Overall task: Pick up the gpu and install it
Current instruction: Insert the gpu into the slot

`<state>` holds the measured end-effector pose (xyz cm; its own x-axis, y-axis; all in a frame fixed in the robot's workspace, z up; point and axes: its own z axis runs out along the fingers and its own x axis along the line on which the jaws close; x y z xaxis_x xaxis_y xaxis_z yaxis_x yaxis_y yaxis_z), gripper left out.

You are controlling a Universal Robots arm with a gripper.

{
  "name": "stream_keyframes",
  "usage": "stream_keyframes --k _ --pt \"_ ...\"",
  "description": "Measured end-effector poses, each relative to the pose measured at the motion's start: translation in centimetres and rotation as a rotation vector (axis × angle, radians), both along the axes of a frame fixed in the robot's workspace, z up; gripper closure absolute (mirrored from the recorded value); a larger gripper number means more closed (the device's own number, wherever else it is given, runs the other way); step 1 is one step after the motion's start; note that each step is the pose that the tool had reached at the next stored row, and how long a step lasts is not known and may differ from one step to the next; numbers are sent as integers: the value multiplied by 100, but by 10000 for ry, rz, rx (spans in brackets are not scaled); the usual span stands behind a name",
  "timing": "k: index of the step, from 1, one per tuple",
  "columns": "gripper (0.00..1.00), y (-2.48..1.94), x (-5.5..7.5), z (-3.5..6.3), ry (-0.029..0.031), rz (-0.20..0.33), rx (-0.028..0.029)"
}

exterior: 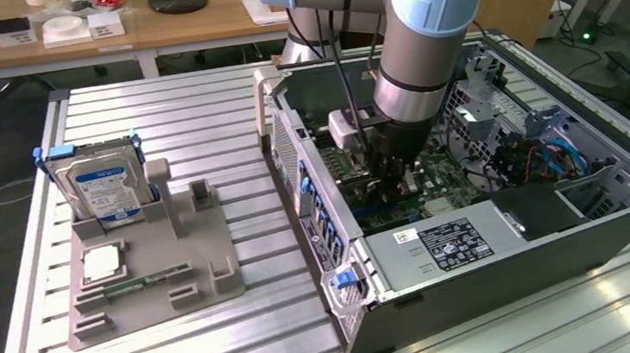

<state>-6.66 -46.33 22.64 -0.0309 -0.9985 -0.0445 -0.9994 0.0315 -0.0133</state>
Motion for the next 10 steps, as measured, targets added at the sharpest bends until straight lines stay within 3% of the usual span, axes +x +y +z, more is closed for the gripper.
stream_keyframes --k 10 --pt "72 0 0 -43 0 1 -3"
